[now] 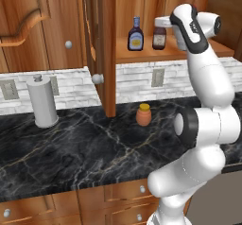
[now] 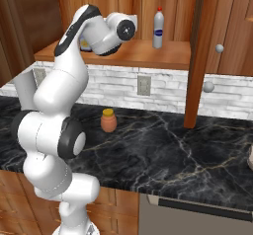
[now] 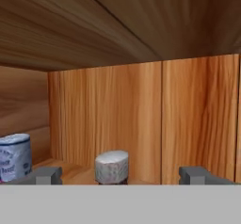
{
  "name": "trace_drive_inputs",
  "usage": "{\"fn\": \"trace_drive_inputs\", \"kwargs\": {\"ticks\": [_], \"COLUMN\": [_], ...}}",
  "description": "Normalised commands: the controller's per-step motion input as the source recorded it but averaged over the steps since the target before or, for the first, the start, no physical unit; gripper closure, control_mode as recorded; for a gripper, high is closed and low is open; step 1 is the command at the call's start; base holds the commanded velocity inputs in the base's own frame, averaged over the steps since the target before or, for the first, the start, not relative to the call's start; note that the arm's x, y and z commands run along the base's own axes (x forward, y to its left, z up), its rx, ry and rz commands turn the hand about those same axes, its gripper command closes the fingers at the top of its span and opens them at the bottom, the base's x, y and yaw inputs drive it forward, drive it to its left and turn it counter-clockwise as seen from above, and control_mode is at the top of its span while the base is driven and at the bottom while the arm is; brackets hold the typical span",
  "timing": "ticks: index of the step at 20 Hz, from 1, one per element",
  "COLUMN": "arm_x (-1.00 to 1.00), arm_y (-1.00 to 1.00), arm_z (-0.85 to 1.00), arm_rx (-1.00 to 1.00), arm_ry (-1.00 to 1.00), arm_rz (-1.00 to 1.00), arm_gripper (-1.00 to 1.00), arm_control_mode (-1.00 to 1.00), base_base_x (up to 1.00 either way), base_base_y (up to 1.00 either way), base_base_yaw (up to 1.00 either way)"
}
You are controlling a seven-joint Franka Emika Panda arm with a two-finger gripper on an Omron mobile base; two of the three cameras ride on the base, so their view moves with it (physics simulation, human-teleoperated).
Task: Pick the ketchup and condiment bottle from the counter and place them in the cabinet.
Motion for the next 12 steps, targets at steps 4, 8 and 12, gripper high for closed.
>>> {"fn": "trace_drive_inputs", "kwargs": {"ticks": [4, 8, 12], "arm_x": [-0.2, -0.32, -0.44], "arm_y": [-0.11, -0.07, -0.02], "arm_z": [0.1, 0.02, 0.0], "arm_rx": [0.0, 0.0, -0.01], "arm_ry": [0.0, 0.0, 0.0], "arm_rz": [-0.02, -0.01, 0.0], "arm_gripper": [-1.0, -1.0, -1.0], "arm_control_mode": [-1.0, -1.0, -1.0], "base_base_x": [0.0, 0.0, 0.0], "base_base_y": [0.0, 0.0, 0.0], "base_base_yaw": [0.0, 0.0, 0.0]}}
